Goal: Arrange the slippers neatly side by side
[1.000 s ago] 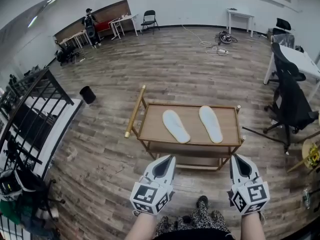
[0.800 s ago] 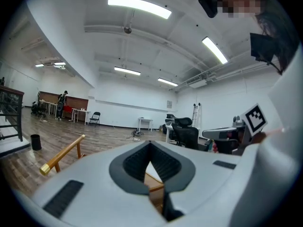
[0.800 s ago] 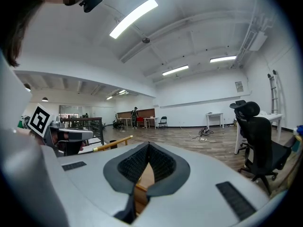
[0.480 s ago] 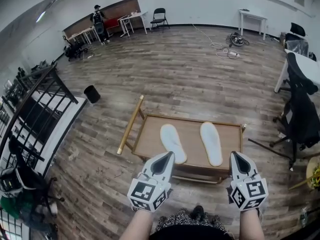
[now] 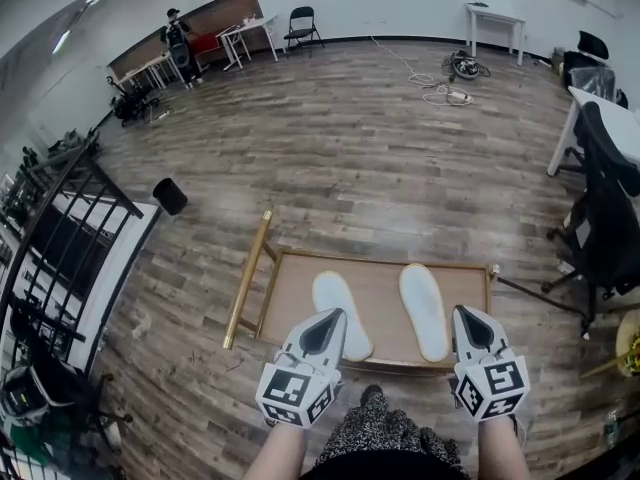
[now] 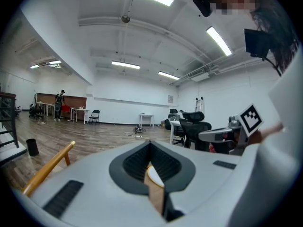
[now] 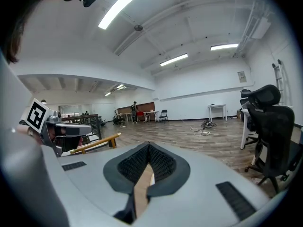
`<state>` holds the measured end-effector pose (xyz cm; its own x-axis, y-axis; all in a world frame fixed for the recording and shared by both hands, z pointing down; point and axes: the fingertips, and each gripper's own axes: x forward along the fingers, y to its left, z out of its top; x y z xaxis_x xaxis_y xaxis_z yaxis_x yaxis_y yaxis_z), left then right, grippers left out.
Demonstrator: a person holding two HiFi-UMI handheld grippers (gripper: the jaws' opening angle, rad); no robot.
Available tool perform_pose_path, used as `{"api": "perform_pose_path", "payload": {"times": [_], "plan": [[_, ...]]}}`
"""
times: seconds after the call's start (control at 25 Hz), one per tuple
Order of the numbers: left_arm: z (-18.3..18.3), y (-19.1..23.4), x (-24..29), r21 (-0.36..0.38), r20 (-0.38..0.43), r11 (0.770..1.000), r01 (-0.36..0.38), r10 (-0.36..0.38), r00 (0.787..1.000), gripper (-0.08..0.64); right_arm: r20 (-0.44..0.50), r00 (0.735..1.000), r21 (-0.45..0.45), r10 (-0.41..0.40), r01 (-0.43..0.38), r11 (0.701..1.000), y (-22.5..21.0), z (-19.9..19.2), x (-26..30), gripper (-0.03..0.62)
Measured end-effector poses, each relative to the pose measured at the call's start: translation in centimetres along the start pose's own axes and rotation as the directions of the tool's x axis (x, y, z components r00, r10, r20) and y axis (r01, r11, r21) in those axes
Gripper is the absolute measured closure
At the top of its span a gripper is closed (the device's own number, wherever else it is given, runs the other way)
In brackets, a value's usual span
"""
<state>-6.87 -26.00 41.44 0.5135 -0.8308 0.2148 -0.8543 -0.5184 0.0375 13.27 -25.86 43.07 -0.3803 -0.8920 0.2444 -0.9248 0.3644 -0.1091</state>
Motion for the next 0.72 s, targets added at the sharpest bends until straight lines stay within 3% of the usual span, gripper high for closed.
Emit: {"api": "perform_pose_path", "payload": {"times": [0.28,0.44,0.56,0.72], "plan": [[0.1,3.5,3.9,-0.015,-0.018,0.999,0.029,-0.029,0.999,0.565,-0.048,0.998,0.006,-0.028,0.028,1.000,-1.1,-0.1,5.7,0.588],[-0.9,5.0,5.2,-0.037,-0.041,0.999,0.039,-0.041,0.998,0.565,-0.125,0.992,0.019,-0.002,0.004,1.000,-1.5,-2.6,8.5,0.585],[-1.4,5.7,5.5,-0.042,-0.059,0.998,0.053,-0.055,0.997,0.565,-0.252,0.968,-0.006,0.004,-0.006,1.000,-2.3,-6.7,10.3,0.475],[-2.0,6.8,5.5,-0.051,-0.074,0.998,0.040,-0.043,0.996,0.565,-0.409,0.912,-0.005,-0.023,0.023,1.000,-4.3,-12.7,12.0,0.439]]}}
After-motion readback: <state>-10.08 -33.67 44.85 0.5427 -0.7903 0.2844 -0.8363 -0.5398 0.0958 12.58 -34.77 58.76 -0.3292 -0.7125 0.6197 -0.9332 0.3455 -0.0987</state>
